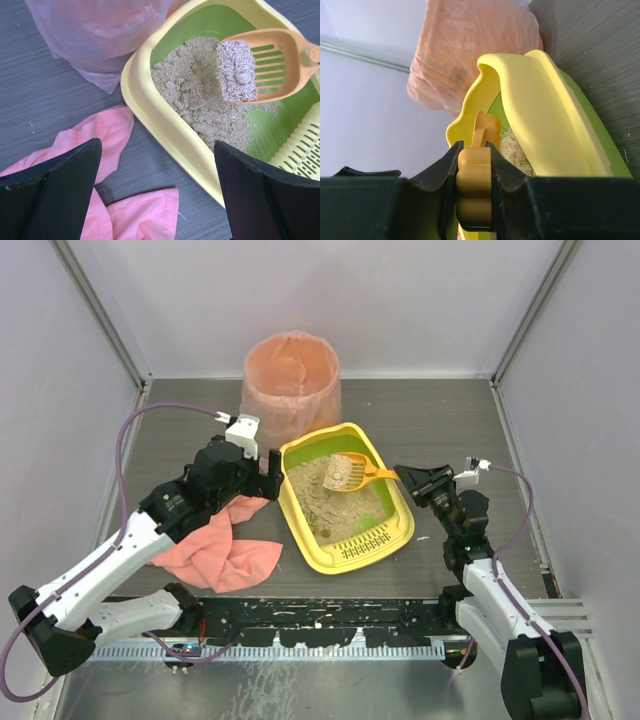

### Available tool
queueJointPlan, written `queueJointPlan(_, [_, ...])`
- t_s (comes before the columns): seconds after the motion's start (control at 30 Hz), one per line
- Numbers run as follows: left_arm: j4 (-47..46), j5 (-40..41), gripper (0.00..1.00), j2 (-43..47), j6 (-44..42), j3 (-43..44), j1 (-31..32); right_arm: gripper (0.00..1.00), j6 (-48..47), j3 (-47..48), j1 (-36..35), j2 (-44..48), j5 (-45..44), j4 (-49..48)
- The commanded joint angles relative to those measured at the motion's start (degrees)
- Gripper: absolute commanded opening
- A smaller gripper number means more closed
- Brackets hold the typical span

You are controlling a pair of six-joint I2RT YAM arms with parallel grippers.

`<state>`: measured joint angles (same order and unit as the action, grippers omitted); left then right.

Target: Clean the litter box

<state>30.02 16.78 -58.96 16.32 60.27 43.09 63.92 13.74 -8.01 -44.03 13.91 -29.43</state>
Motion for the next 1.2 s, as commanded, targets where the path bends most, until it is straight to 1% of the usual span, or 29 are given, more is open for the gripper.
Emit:
queueJointPlan(0.0, [1.27, 0.99, 0.96, 2.73, -2.61, 4.22, -0.21, 0.01, 8.91, -2.74, 4.16, -3.9, 9.79, -17.76])
queueJointPlan(0.17, [2.31, 0.96, 0.96, 3.83, -3.81, 4.85, -0.23, 0.01, 14.58, -4.75, 8.0, -8.82, 15.15, -27.82])
queueJointPlan(0.3, [2.45, 0.71, 0.96, 3.88, -4.04, 4.92, -0.25, 0.01, 18.11, -5.57, 11.62, -11.07, 17.31, -32.55])
queueJointPlan(0.5, [2.4, 0.1, 0.97, 4.28, -4.07, 4.79, -0.27, 0.01, 19.86, -5.49, 11.26, -12.34, 18.83, -35.04])
queueJointPlan(0.57, [2.38, 0.0, 0.97, 4.12, -4.06, 4.85, -0.25, 0.01, 19.52, -5.74, 11.89, -11.78, 18.34, -33.07])
queueJointPlan(0.63, [2.35, -0.12, 0.97, 4.27, -4.01, 4.86, -0.23, 0.01, 19.11, -5.57, 10.28, -12.47, 17.68, -33.21])
queueJointPlan(0.7, [2.33, -0.25, 0.97, 4.29, -3.96, 4.77, -0.21, 0.01, 19.71, -5.5, 9.22, -13.97, 18.91, -35.76])
queueJointPlan(0.8, [2.71, -0.14, 0.97, 4.42, -4.03, 4.73, -0.22, 0.01, 21.24, -6.78, 11.32, -15.01, 18.08, -36.39])
queueJointPlan(0.9, [2.74, 0.26, 0.97, 4.81, -3.93, 4.31, -0.22, 0.01, 19.53, -5.06, 6.39, -16.97, 18.1, -36.72])
queueJointPlan(1.0, [3.64, 1.06, 0.97, 4.88, -3.92, 5.0, -0.23, 0.01, 20.9, -6.8, 9.56, -16.95, 16.92, -36.37])
queueJointPlan(1.1, [4.59, 1.94, 0.97, 5.41, -4.72, 5.02, -0.25, 0.01, 17.44, -3.8, 4.71, -17.55, 17.34, -33.54])
queueJointPlan(1.13, [4.54, 2.53, 0.97, 5.67, -4.95, 4.7, -0.26, 0.01, 18.16, -4.06, 5.31, -17.61, 17.36, -34.28])
queueJointPlan(1.17, [4.63, 3.34, 0.97, 5.77, -5.05, 4.55, -0.22, 0.01, 19.31, -5.07, 7.99, -17.34, 17.25, -34.88])
